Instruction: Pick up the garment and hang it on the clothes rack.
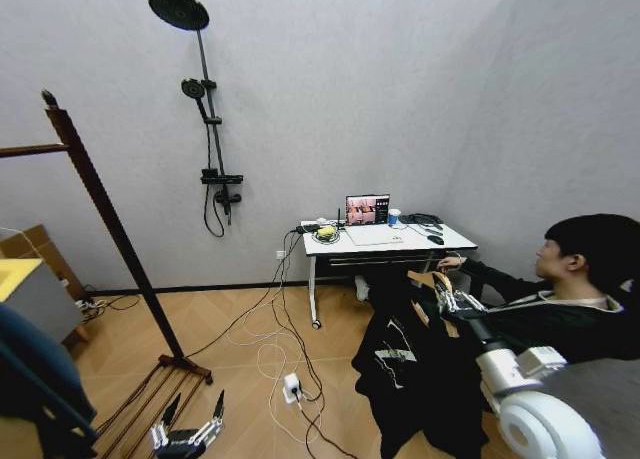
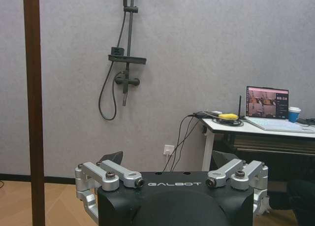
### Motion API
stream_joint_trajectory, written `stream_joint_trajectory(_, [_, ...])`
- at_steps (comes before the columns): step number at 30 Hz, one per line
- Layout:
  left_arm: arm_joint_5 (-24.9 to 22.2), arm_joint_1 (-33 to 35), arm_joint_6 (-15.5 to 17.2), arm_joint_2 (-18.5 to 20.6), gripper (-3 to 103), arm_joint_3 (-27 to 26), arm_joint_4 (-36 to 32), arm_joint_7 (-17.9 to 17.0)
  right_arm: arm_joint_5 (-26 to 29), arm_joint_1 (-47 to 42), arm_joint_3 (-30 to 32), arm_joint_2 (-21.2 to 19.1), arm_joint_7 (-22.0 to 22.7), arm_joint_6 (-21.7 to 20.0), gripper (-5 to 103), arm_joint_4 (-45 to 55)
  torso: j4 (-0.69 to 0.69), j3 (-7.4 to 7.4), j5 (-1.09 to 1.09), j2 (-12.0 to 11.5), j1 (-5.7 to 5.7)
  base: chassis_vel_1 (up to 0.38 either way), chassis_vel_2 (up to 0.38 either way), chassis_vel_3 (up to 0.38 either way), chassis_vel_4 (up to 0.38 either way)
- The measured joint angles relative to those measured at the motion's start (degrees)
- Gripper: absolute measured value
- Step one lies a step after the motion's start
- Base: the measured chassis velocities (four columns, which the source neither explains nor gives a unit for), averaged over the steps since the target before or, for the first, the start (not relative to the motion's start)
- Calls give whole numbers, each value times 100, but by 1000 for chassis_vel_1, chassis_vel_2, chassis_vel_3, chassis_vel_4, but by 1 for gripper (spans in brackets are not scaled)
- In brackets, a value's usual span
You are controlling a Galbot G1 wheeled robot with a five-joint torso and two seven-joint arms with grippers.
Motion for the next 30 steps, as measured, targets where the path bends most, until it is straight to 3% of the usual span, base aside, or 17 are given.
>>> stream_joint_trajectory(30, [0, 0, 0, 0, 100, 0, 0, 0, -44, 21, 56, -43, -13, 141, 10, 12, 0, 0, 0, 0, -1, 100, 96, 97, 98])
